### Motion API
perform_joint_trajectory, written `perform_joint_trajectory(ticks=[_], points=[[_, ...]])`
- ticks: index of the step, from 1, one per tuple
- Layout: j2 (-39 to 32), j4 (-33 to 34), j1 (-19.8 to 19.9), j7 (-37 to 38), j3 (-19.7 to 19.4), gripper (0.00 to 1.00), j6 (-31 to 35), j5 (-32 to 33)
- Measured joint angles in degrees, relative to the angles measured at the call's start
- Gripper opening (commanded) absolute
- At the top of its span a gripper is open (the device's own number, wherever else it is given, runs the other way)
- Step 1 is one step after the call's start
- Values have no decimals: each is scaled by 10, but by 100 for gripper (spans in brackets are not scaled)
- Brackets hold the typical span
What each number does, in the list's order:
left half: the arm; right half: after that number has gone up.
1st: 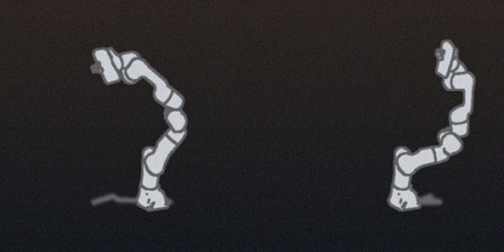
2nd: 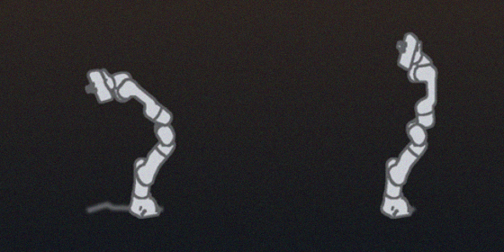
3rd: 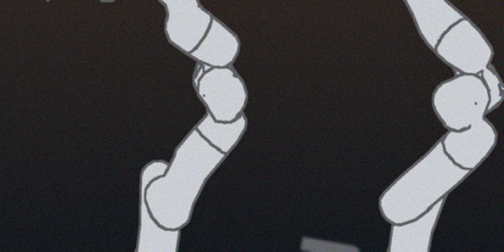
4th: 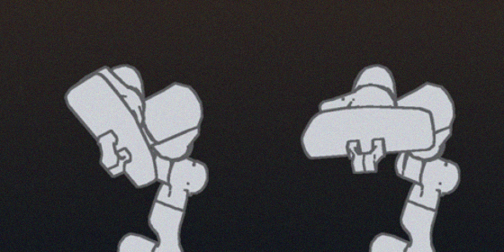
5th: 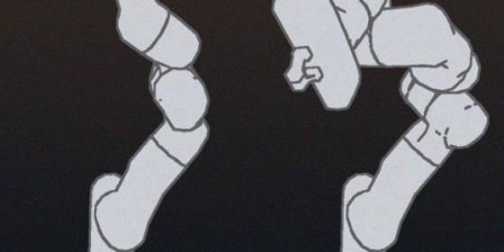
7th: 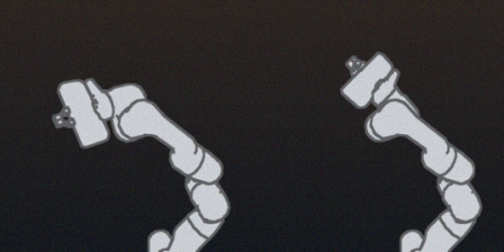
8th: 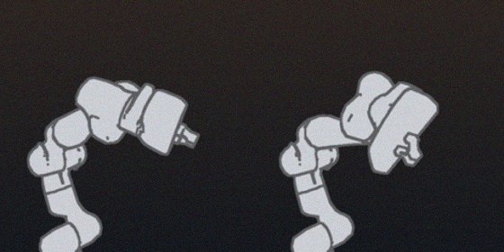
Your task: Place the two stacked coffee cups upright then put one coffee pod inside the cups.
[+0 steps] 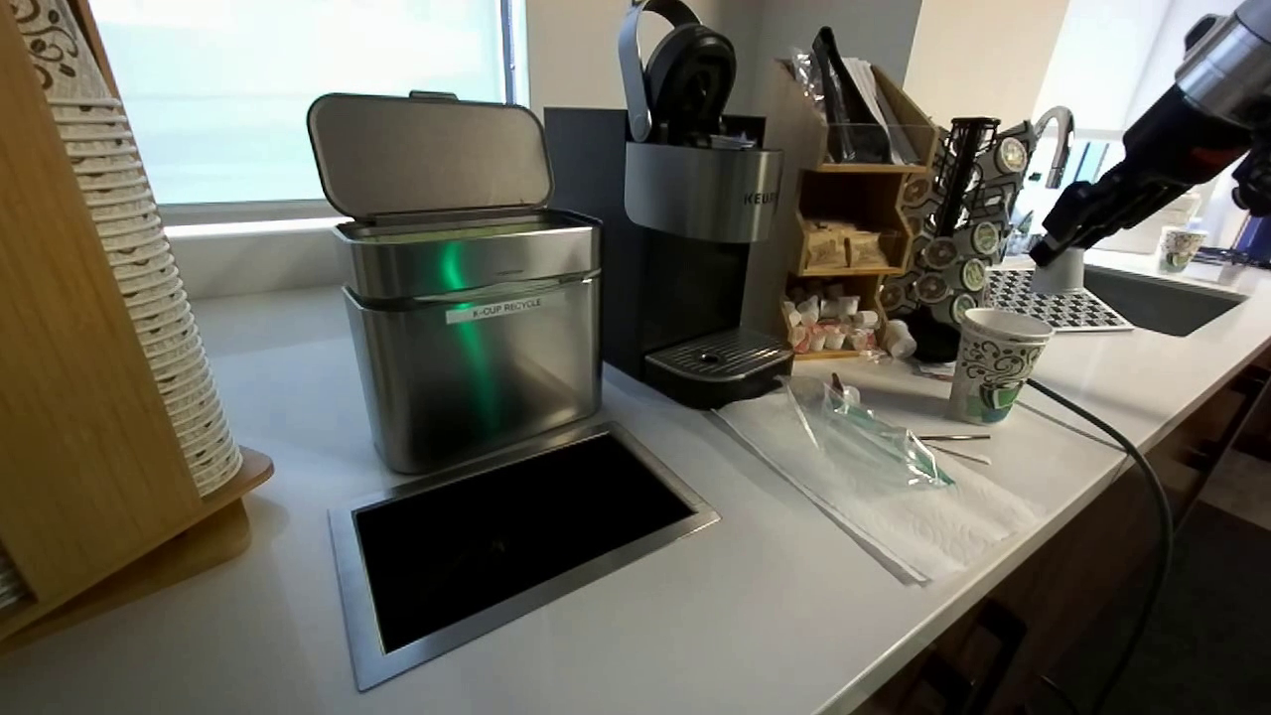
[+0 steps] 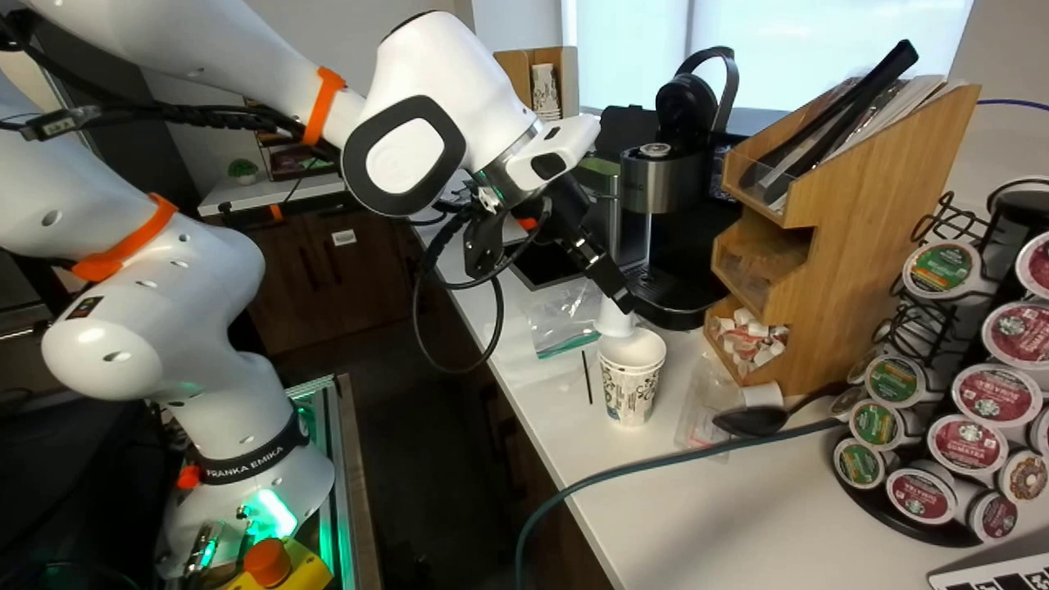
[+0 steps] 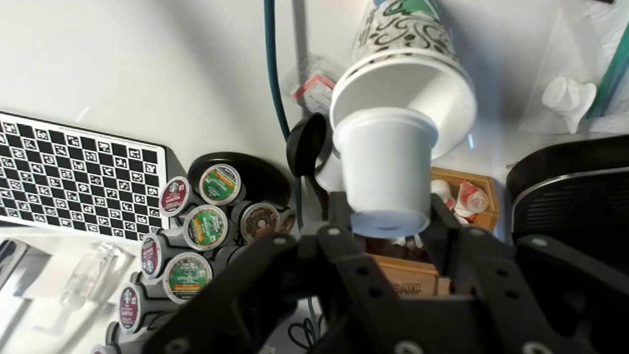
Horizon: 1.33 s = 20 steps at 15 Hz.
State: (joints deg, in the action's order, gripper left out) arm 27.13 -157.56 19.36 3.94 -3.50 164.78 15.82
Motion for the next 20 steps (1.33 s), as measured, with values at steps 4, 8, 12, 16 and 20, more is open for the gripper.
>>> perform_joint_trajectory(ticks=[4, 8, 12, 16, 20], points=[[-28, 0, 25, 0, 3, 15, 37, 3], [-63, 1, 35, 0, 13, 15, 73, 3], [-86, 1, 36, 0, 25, 15, 86, 5], [-102, 6, 39, -1, 31, 15, 94, 7], [-124, 22, 32, -8, 32, 81, 94, 6]])
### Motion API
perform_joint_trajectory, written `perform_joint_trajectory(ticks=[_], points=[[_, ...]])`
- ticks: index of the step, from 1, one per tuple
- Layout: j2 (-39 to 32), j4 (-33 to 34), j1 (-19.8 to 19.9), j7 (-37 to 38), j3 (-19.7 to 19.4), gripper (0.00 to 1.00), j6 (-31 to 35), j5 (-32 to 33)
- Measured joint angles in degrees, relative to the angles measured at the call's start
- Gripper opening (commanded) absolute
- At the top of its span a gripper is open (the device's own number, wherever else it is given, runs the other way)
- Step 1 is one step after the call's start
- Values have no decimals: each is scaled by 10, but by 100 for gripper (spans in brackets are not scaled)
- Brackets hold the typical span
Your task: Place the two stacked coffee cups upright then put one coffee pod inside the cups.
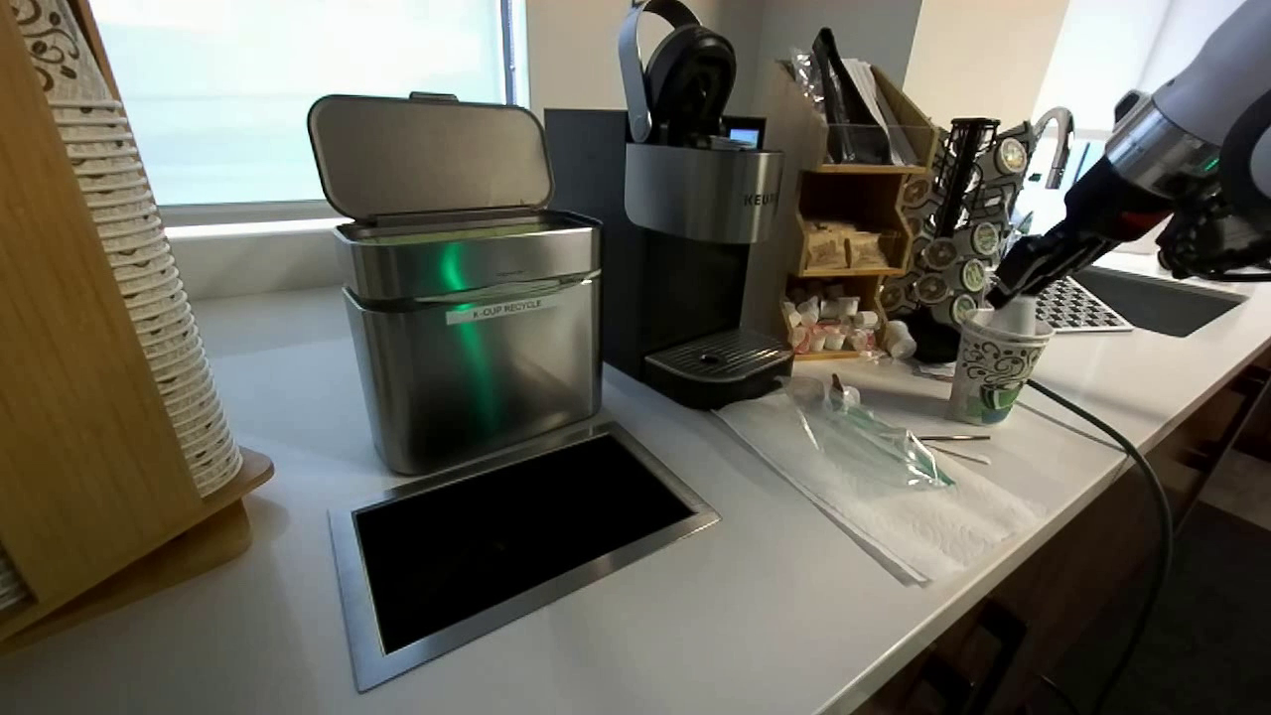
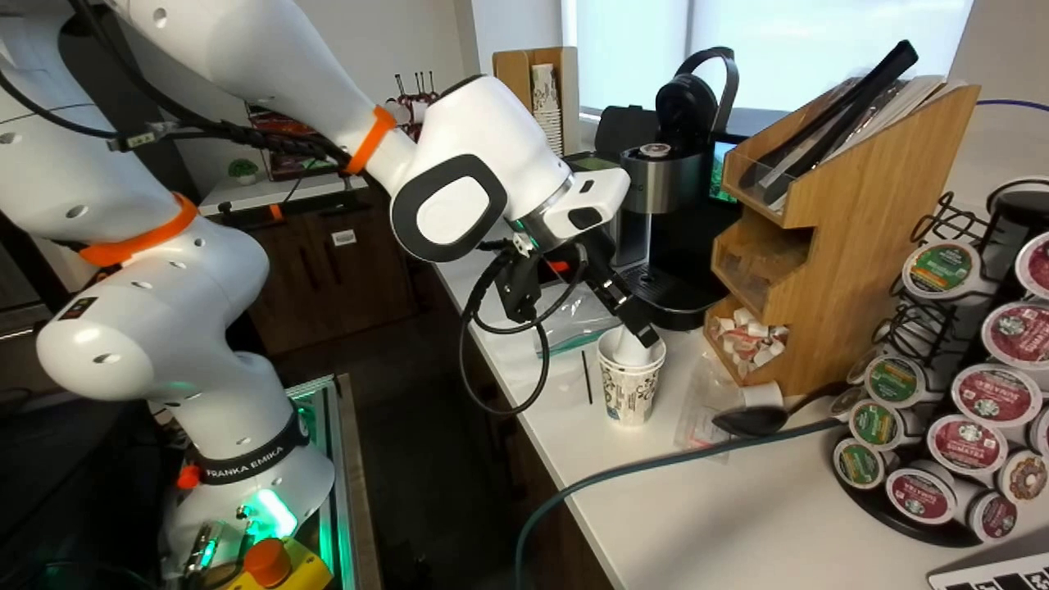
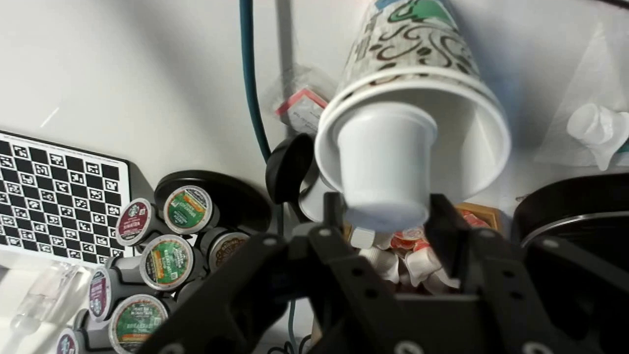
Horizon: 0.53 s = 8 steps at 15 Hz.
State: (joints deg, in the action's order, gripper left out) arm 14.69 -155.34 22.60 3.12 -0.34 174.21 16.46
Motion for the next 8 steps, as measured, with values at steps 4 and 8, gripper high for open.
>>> perform_joint_trajectory(ticks=[4, 8], points=[[-12, 14, -21, -8, -1, 100, 0, -4], [-14, 16, -139, -81, -31, 100, 0, -94]])
